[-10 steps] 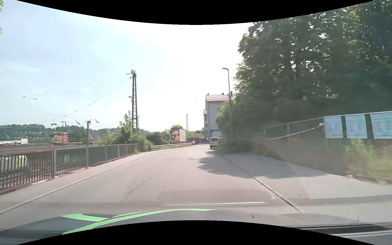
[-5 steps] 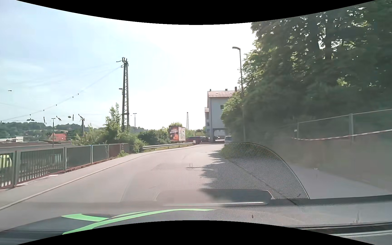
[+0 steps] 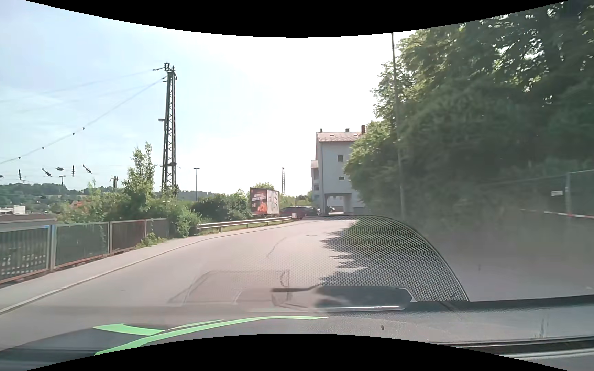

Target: Follow the waypoints while adhering to traffic rules and regulations

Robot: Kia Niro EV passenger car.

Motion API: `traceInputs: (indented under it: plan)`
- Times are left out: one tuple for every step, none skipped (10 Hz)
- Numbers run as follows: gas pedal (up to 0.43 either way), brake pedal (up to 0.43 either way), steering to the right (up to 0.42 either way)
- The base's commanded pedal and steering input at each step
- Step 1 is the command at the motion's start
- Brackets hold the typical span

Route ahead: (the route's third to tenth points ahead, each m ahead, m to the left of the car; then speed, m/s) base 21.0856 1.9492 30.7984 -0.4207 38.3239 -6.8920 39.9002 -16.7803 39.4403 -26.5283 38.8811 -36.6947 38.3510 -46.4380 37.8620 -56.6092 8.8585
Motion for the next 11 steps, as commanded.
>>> traceInputs:
  plan:
    - [0.0,0.0,0.003]
    - [0.0,0.0,0.004]
    - [0.0,0.0,0.005]
    - [0.0,0.0,0.006]
    - [0.0,0.0,0.012]
    - [0.0,0.0,0.016]
    - [0.0,0.0,0.02]
    - [0.0,0.0,0.023]
    - [0.0,0.0,0.029]
    - [0.0,0.0,0.033]
    - [0.0,0.0,0.038]
